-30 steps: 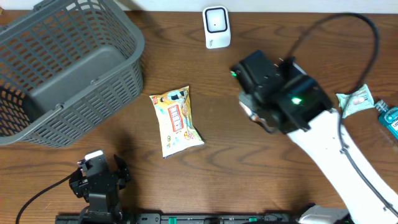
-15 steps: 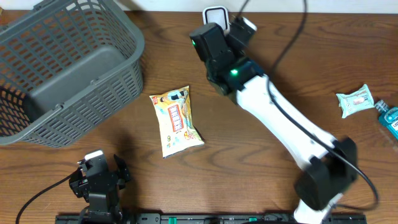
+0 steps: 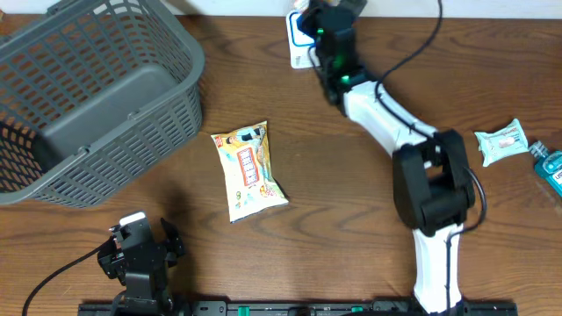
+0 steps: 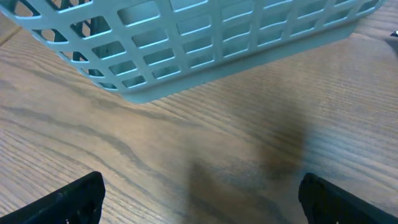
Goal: Scan the item barcode
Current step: 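Hold the tissue pack up in front of the white scanner, then carry the tissue pack to the right edge and release it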
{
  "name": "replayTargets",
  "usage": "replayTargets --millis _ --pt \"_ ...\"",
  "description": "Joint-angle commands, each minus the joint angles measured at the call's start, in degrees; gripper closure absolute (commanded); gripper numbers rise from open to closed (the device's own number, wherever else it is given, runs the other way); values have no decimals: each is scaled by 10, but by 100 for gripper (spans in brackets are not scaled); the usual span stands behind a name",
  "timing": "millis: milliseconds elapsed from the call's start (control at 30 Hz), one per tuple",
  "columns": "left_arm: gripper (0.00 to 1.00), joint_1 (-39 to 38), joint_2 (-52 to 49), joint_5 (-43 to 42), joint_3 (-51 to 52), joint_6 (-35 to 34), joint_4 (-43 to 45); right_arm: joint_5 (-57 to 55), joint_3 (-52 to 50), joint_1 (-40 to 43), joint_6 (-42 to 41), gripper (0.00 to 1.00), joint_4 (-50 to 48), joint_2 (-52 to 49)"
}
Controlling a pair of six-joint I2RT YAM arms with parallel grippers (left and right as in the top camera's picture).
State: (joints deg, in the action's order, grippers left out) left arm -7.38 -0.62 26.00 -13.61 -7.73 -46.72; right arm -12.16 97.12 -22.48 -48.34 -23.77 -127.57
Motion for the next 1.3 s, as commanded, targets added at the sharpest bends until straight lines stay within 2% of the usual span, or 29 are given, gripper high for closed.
replayTargets --millis 0,100,500,633,700,867,1033,1167,1267 --pt "0 -1 4 1 11 -5 -25 100 2 25 -103 99 -47 -61" --pt "0 -1 4 1 11 -5 -25 124 2 32 -161 99 -65 -96" --pt "0 -1 4 1 11 -5 -25 214 2 25 -161 99 -123 -126" --pt "0 -1 4 1 11 -5 -25 293 2 29 -57 99 -178 -122" --pt "0 -1 4 1 11 -5 -25 318 2 31 -22 99 -170 -112" --pt "0 -1 4 1 11 -5 -25 288 2 30 63 99 -22 -49" --pt "0 -1 4 1 11 -5 -25 116 2 25 170 99 216 57" --pt "0 -1 4 1 11 -5 -25 0 2 26 240 99 370 146" --pt "0 -1 4 1 11 -5 -25 -142 2 28 301 99 497 196"
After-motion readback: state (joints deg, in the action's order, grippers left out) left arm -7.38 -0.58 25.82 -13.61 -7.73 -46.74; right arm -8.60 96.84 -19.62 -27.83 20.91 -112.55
